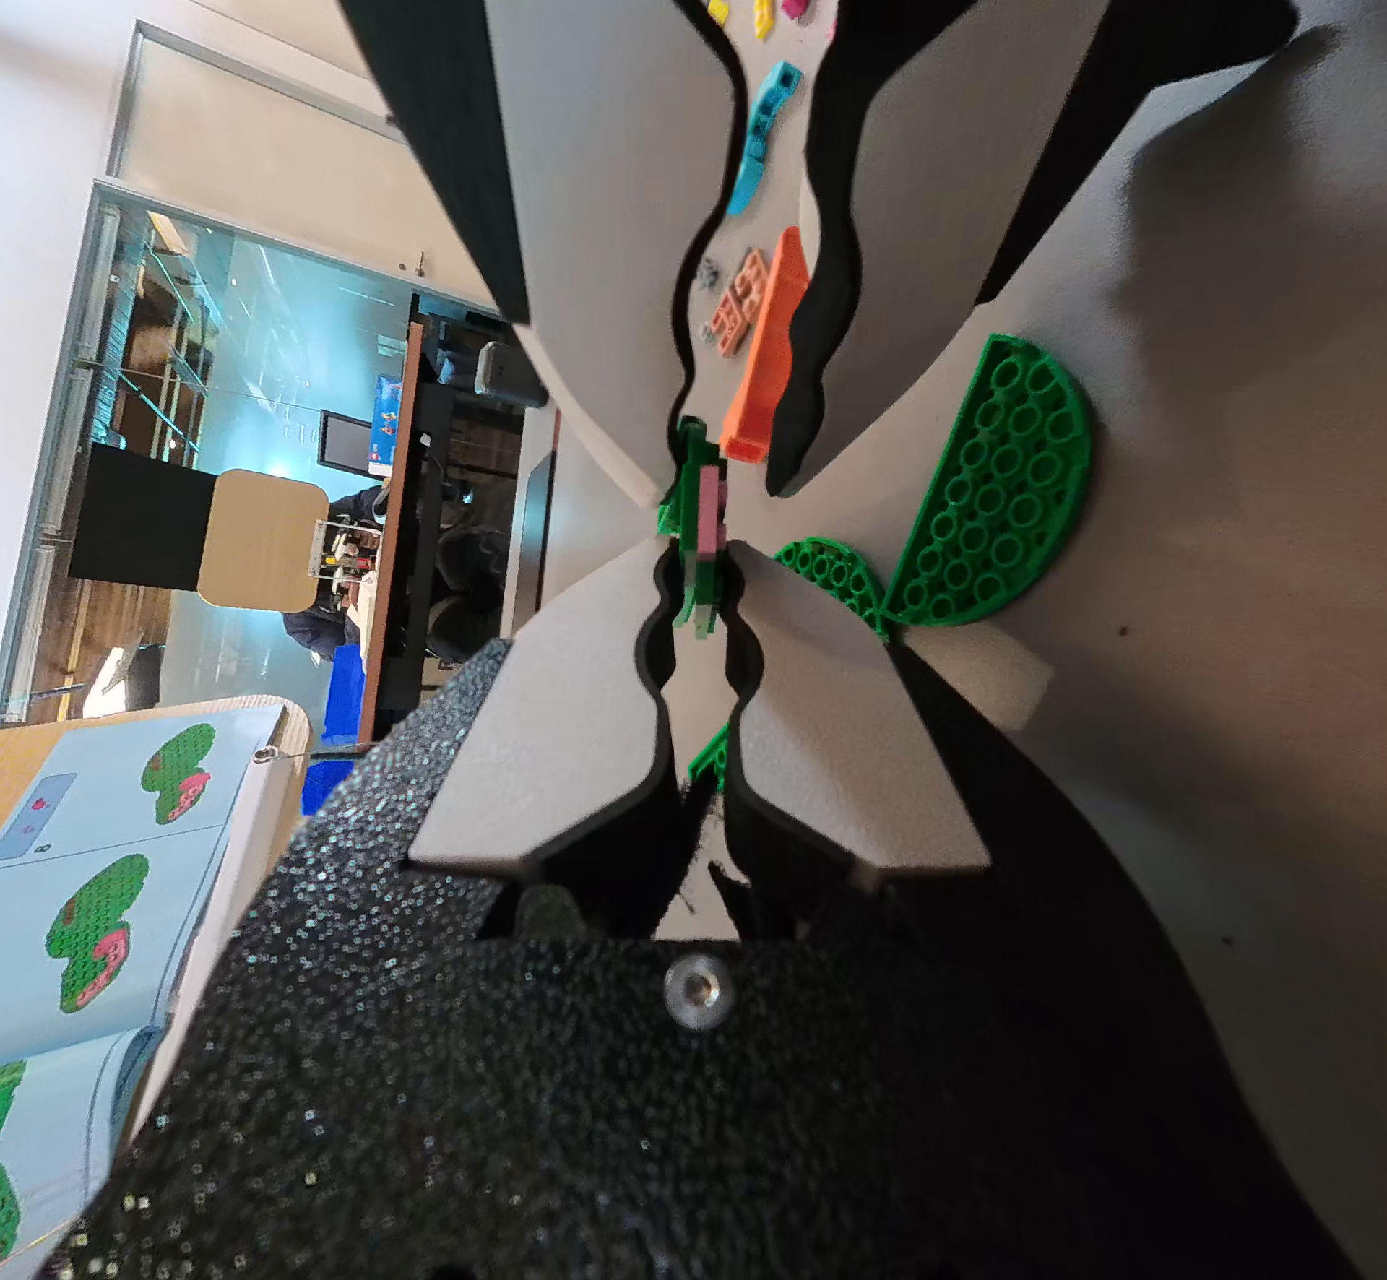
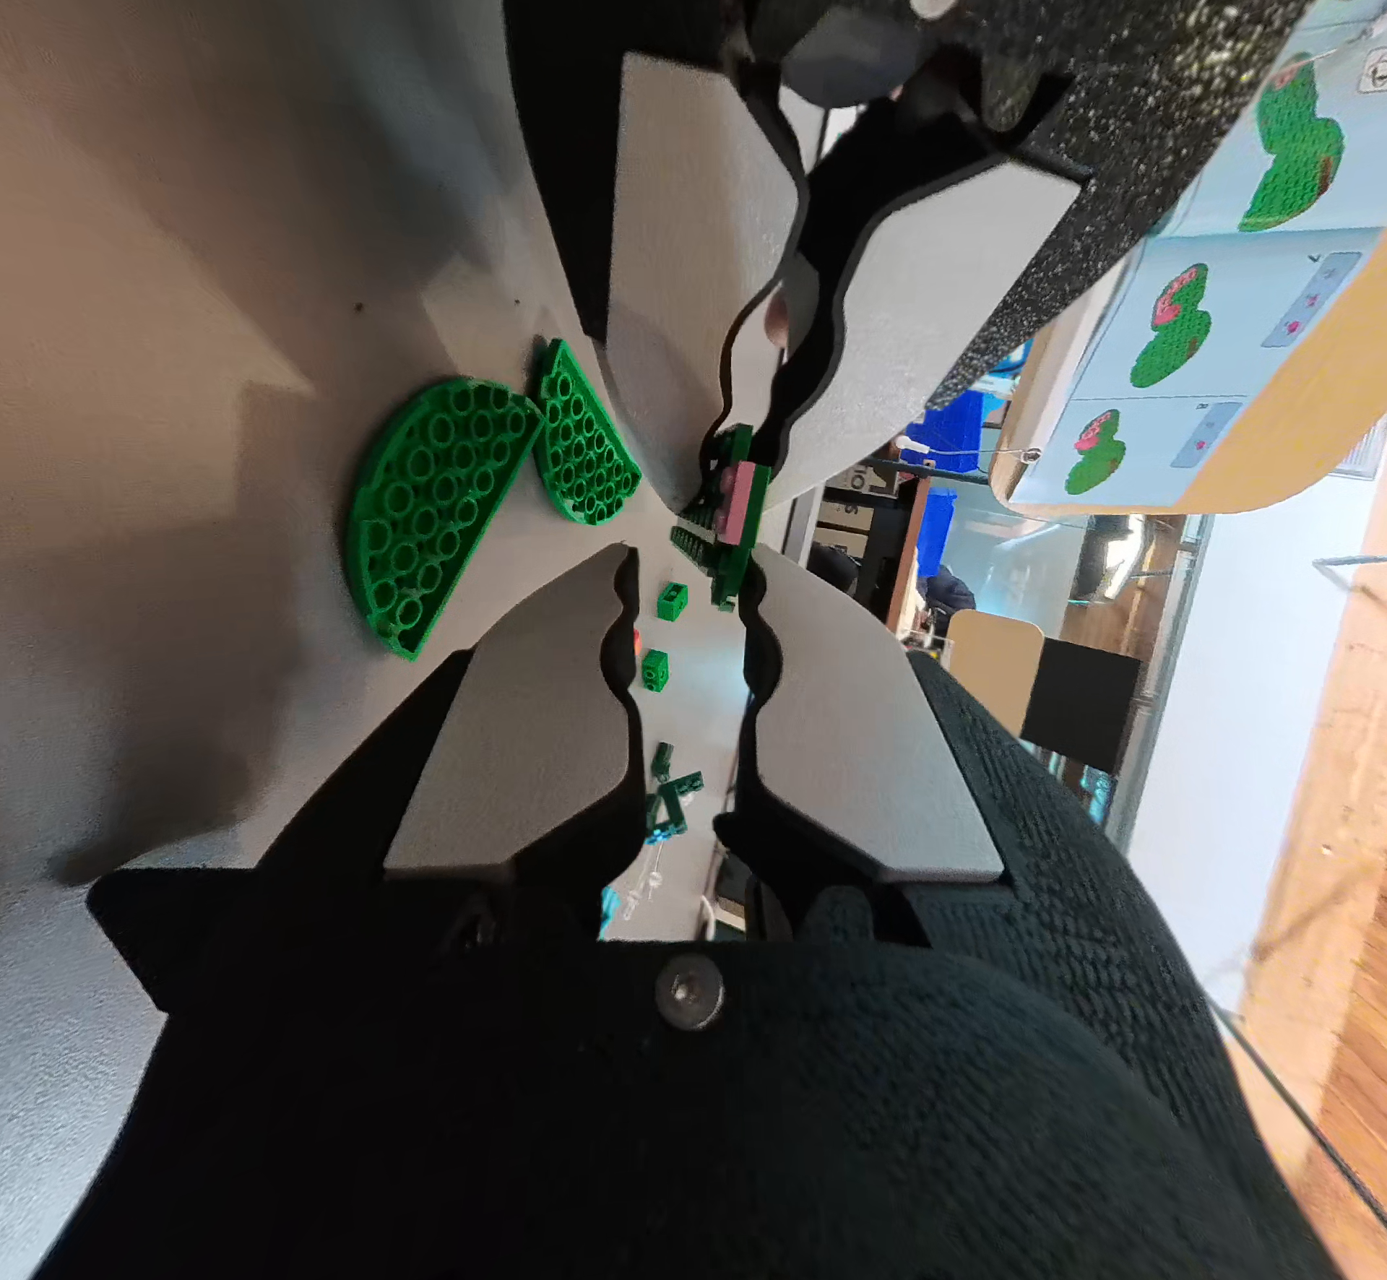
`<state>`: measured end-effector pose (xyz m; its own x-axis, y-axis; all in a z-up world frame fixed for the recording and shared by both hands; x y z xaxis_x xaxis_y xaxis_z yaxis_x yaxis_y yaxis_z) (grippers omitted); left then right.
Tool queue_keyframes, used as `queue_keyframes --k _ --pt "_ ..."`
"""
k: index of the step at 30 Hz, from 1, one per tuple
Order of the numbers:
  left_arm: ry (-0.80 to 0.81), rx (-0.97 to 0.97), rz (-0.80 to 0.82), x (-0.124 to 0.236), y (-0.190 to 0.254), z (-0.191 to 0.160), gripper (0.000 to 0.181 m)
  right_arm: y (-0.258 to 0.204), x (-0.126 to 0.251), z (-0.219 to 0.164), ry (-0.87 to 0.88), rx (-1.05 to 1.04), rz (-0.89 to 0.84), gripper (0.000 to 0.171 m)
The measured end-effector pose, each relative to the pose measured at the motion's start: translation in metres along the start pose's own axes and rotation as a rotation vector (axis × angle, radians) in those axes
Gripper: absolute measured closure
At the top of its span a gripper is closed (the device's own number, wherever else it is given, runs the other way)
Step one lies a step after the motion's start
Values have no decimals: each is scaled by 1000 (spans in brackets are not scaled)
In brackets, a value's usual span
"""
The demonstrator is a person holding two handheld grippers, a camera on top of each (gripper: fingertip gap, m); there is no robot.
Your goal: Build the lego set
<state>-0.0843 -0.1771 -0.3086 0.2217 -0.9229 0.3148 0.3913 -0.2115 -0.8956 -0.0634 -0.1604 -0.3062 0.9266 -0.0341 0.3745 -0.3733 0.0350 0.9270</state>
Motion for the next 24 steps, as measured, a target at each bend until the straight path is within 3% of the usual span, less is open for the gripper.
queue_keyframes --k 2,5,24 --pt "2 -4 2 0 0 0 173 1 0 0 0 -6 -3 148" --pt "9 -26 16 1 0 3 173 6 2 1 14 -2 -40 161" --pt "21 -52 7 3 1 4 173 3 4 2 55 -70 3 163"
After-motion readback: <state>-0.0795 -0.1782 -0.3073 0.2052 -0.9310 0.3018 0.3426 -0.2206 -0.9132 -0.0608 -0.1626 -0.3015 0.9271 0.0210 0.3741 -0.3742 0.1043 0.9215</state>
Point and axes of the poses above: each gripper's, where its closed fingertips meet, x back along the fingers, z out of its top, y = z × x across the jaws, the point moved 2 cm from there along x, back along the fingers, and after that the axes turned 2 degrees about -x, right-handed, at the moved point
